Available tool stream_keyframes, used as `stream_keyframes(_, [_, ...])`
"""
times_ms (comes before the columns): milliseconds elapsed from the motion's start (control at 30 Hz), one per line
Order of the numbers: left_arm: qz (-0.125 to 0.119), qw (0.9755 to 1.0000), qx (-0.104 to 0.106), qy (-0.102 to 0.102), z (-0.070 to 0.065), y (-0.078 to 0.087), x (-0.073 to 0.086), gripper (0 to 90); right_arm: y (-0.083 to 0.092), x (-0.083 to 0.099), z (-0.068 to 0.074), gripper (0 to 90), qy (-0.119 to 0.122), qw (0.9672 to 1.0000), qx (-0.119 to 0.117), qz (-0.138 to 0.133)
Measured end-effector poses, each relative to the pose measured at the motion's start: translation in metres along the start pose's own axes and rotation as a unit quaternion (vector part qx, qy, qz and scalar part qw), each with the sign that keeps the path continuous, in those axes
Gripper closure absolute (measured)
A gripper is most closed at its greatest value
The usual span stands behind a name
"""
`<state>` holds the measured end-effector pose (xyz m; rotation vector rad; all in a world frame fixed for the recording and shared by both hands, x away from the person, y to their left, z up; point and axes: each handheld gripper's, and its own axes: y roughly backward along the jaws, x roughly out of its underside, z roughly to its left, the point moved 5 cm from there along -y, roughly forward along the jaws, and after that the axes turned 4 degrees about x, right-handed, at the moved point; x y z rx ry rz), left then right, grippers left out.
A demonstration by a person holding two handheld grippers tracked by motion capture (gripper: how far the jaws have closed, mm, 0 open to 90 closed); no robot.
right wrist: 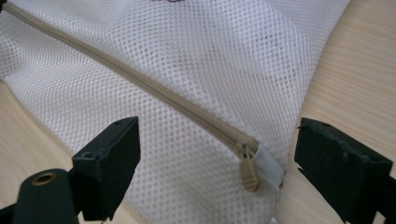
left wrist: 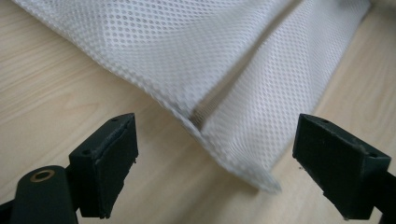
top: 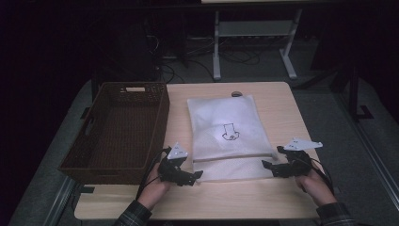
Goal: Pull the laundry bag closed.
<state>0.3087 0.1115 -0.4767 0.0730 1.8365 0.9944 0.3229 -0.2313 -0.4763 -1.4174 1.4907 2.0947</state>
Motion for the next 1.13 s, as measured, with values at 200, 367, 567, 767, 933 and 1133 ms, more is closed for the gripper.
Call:
stream_keyframes(200, [-0.001, 1.0000, 0.007, -0.007, -0.008, 0.007, 0.009, 13.5, 0.009, 0.009, 0.002, 13.7, 0.000, 1.0000, 0.000, 0.000])
stream_keyframes(367, [0.005, 0.9998, 0.008, -0.016, -0.013, 0.012, 0.019, 13.5, 0.017, 0.019, 0.005, 13.8, 0.004, 1.0000, 0.001, 0.007])
stream_keyframes(567, [0.011, 0.9998, 0.010, -0.016, -0.017, 0.015, 0.028, 13.5, 0.026, 0.031, 0.007, 13.7, 0.003, 0.9999, 0.005, 0.012])
stream_keyframes(767, [0.021, 0.9994, 0.008, -0.026, -0.020, 0.018, 0.038, 13.5, 0.033, 0.043, 0.011, 13.7, 0.004, 0.9998, 0.008, 0.020])
stream_keyframes(933, [0.026, 0.9991, 0.004, -0.032, -0.021, 0.020, 0.042, 13.6, 0.036, 0.049, 0.012, 13.7, 0.007, 0.9995, 0.010, 0.030])
stream_keyframes(1133, [0.024, 0.9991, 0.007, -0.034, -0.022, 0.019, 0.041, 13.6, 0.036, 0.049, 0.011, 13.7, 0.009, 0.9995, 0.009, 0.030])
